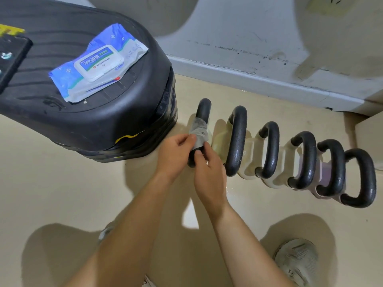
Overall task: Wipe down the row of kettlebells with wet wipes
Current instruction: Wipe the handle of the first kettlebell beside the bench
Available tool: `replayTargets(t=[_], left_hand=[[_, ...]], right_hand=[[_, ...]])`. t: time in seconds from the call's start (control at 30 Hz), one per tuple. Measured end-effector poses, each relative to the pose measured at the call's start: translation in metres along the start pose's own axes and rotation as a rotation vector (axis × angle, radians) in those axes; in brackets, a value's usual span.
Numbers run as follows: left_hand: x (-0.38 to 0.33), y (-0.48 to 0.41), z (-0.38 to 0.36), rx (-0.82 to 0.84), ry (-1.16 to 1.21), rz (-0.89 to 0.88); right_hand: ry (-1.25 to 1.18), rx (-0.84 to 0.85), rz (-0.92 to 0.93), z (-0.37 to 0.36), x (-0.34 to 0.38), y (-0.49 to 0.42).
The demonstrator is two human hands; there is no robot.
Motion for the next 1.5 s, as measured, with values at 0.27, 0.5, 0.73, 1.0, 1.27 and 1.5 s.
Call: replayTargets(t=[0.27,0.5,0.73,1.0,1.27,1.5], left_hand=[[-0.035,-0.052,-0.021,-0.011,-0.094,0.057],[-0.038,-0.066,-0.019,-0.012,-0.068,0.102],[0.006,-0.035,0.007,0.061,0.044,0.113],[-0.032,-0.045,-0.011,0.026,0.095,0.172],[-0.022,-0.033,-0.015,0.024,0.074,0.005],[-0.038,-0.070,-0.024,0.033,0.000,0.051]], right_hand=[[-0.093,0.040,-0.234,-0.004,0.025,-0.067],[-0.059,0.007,-0.231,0.009,0.033,-0.080],[-0.117,-0.049,-0.183,0.004,0.007,-0.031],[0.247,0.006,0.139,-0.003,0.051,-0.052],[-0.039,0.098,-0.146,0.007,0.037,-0.060],[-0.401,0.116,-0.404,0.010,0.045,-0.094]])
Point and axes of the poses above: each hand's wrist, its own y-axis away from the middle knuckle, its own z-axis out of the back of the hand, x = y × z, the point moved 2 cm from there along -y, towards the middle knuckle, and after that the axes turned 9 degrees about y, right-handed, at the moved point
